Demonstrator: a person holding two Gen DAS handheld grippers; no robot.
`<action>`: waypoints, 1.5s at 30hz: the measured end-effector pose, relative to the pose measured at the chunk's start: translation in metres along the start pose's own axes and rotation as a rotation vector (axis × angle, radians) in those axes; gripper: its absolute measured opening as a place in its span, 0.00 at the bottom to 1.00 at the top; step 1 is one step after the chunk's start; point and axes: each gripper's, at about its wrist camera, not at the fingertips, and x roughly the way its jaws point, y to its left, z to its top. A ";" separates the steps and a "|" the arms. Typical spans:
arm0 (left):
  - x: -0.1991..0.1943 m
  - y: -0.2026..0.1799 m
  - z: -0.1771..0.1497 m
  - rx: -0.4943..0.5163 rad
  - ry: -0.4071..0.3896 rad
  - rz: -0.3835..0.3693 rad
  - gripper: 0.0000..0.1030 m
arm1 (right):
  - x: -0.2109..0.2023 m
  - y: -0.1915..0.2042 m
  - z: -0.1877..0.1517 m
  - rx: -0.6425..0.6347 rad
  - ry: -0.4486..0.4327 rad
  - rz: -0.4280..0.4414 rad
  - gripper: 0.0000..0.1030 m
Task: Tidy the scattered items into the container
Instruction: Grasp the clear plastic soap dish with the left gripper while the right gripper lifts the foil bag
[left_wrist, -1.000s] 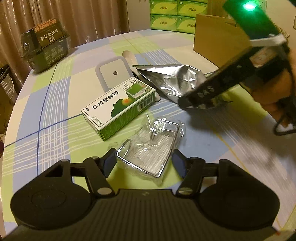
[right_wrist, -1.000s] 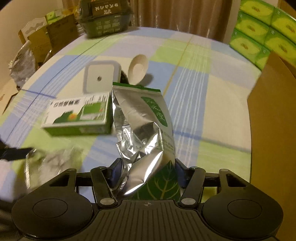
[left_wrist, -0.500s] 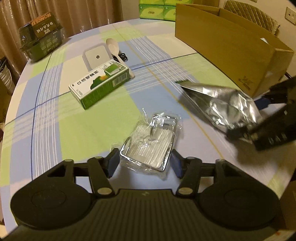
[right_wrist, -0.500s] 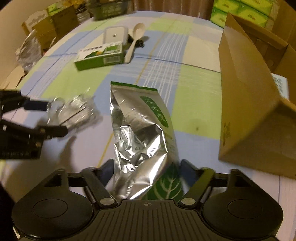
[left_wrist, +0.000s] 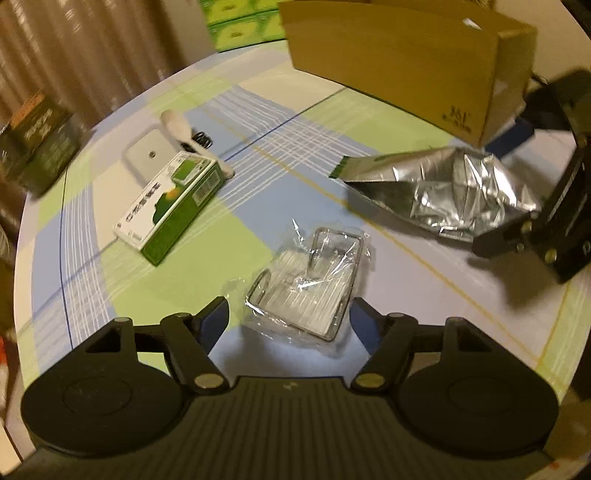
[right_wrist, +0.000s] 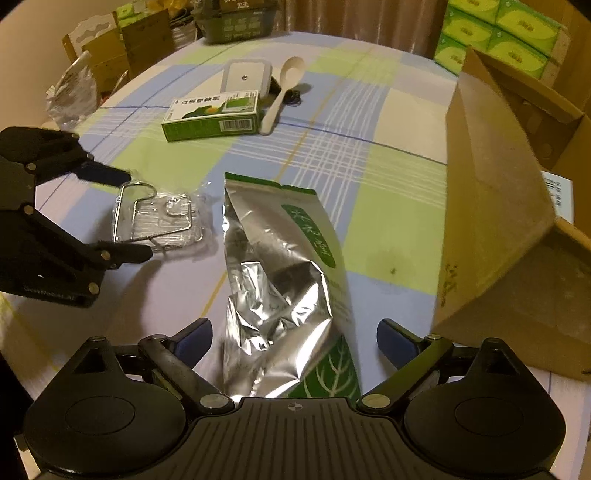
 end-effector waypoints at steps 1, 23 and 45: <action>0.001 0.000 0.000 0.021 0.004 0.009 0.71 | 0.001 0.000 0.001 -0.002 0.002 0.001 0.91; 0.000 0.004 -0.004 -0.058 0.031 -0.110 0.49 | 0.023 -0.003 0.016 -0.011 0.012 0.021 0.91; -0.030 -0.012 -0.017 -0.314 0.024 -0.075 0.49 | -0.008 0.000 0.004 0.086 -0.036 0.023 0.52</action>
